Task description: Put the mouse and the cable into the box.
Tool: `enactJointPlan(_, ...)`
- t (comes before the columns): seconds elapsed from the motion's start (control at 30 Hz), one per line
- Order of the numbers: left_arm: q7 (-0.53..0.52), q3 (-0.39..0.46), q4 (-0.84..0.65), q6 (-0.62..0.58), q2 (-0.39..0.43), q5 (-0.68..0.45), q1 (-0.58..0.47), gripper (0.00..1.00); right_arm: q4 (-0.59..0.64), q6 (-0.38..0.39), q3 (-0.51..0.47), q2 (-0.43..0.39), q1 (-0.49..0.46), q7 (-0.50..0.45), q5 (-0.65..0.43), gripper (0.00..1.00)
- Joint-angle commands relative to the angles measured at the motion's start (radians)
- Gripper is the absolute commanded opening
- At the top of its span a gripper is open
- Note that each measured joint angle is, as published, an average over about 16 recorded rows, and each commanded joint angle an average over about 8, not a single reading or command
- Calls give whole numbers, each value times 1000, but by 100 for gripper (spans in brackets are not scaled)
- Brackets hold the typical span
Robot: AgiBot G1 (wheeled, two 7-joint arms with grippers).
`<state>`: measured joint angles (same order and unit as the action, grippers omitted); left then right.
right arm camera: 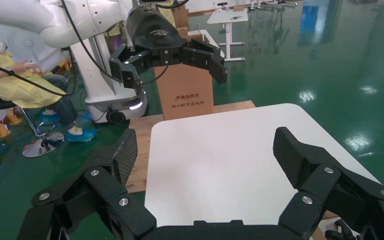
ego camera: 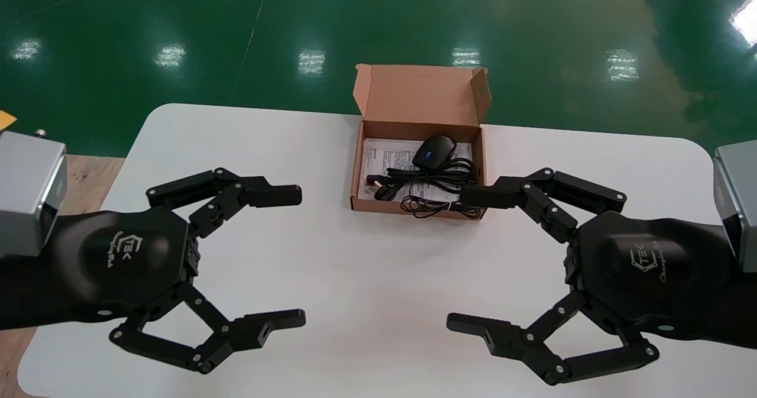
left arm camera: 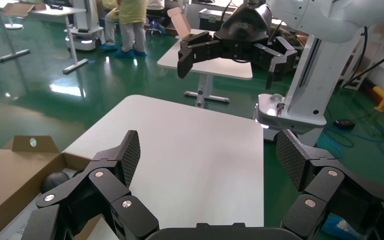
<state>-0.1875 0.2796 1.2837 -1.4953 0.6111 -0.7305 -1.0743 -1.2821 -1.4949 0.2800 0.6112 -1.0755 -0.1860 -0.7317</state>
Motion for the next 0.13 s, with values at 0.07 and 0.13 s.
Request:
enactJointPlan(0.07, 0, 0, 0, 0, 0, 0, 0, 100, 0, 0, 0, 0, 0, 0, 0, 100)
enactJointPlan(0.13, 0, 0, 0, 0, 0, 0, 0, 100, 0, 0, 0, 0, 0, 0, 0, 100)
